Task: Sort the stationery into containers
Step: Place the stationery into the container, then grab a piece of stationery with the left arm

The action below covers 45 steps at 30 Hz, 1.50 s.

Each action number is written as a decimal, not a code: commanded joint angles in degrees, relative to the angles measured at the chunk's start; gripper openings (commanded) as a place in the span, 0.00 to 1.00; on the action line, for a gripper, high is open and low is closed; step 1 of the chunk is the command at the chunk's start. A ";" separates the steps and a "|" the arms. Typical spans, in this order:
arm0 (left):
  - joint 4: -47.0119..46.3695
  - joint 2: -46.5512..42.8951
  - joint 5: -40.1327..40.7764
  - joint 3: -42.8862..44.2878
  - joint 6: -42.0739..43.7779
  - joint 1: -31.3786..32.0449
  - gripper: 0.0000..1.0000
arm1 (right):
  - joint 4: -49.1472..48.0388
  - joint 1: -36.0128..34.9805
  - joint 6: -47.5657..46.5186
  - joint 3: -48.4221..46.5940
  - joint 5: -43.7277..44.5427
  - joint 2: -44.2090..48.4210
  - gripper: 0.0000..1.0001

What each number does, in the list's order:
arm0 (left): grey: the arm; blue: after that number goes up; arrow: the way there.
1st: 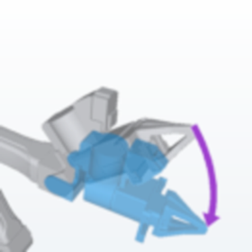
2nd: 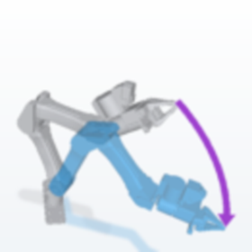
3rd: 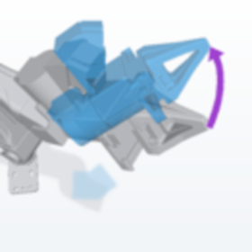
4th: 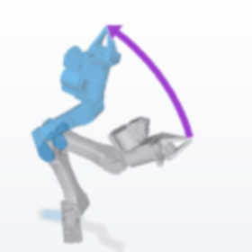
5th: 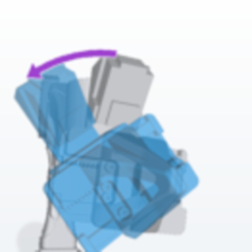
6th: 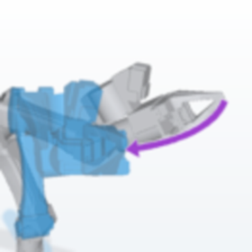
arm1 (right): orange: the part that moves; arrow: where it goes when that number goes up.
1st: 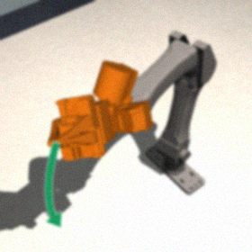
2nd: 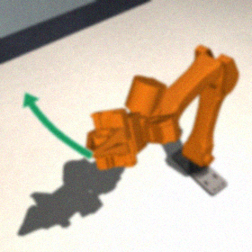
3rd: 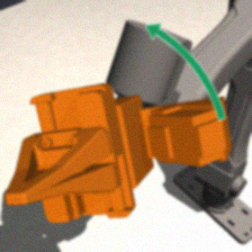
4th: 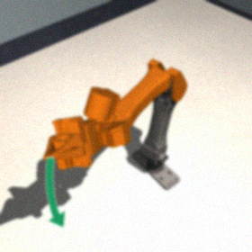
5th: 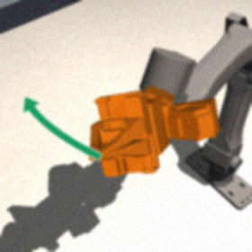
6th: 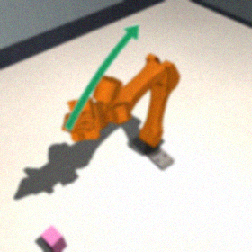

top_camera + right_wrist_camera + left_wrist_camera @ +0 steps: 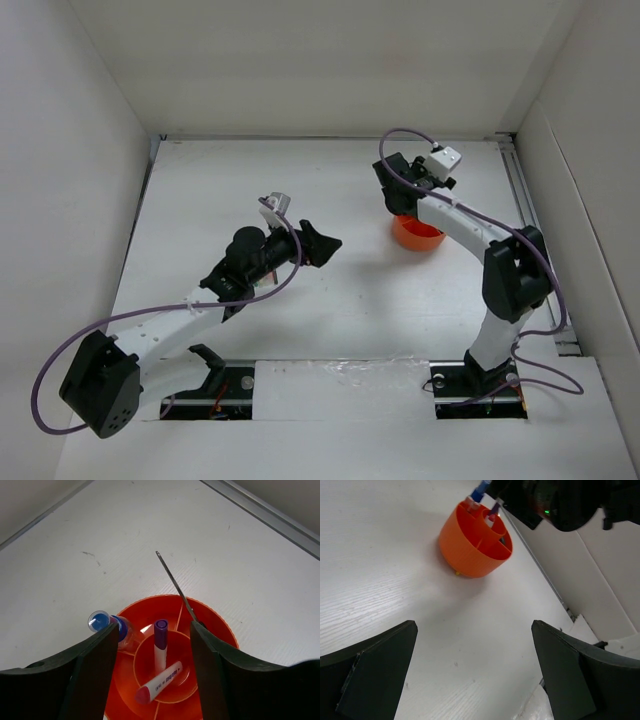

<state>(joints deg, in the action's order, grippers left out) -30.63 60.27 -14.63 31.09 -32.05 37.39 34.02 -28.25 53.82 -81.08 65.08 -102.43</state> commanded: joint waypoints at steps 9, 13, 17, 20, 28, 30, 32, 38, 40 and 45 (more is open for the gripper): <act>3.65 -3.14 15.68 -1.21 -0.99 0.06 0.99 | -11.48 -3.20 -5.30 7.41 -14.40 17.43 0.35; 9.00 -3.14 23.14 0.02 -1.70 0.06 0.73 | -21.24 -7.41 -9.17 16.89 -28.06 24.29 0.00; 15.06 -2.36 25.97 1.34 -3.80 -2.58 0.20 | -22.86 -12.61 -9.97 19.28 -30.10 25.53 0.00; 21.48 -0.33 29.04 2.57 -5.64 -3.11 0.19 | -22.86 -15.68 -9.97 19.82 -30.71 25.53 0.00; 27.81 7.03 31.86 3.97 -8.99 -3.11 0.18 | -24.35 -18.16 -9.97 20.43 -35.54 26.06 0.00; 29.22 9.24 33.00 6.17 -9.52 -3.11 0.14 | -24.35 -18.16 -9.97 20.43 -35.55 26.06 0.00; 32.11 12.13 34.14 8.36 -9.52 -3.11 0.13 | -24.35 -18.16 -9.97 20.43 -35.55 26.06 0.00; 34.49 14.17 39.06 9.69 -11.19 -3.11 0.16 | -24.35 -18.16 -9.97 20.43 -35.02 26.06 0.01; 37.12 14.96 42.03 11.62 -12.06 -3.11 0.16 | -24.35 -18.16 -9.97 20.43 -35.02 26.06 0.03; 40.39 15.75 46.01 12.85 -15.06 -3.72 0.20 | -24.35 -16.49 -9.97 20.96 -36.16 26.06 0.08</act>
<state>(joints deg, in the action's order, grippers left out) 6.48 76.23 26.92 41.71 -44.73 34.24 12.27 -45.65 44.51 -60.23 29.43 -77.47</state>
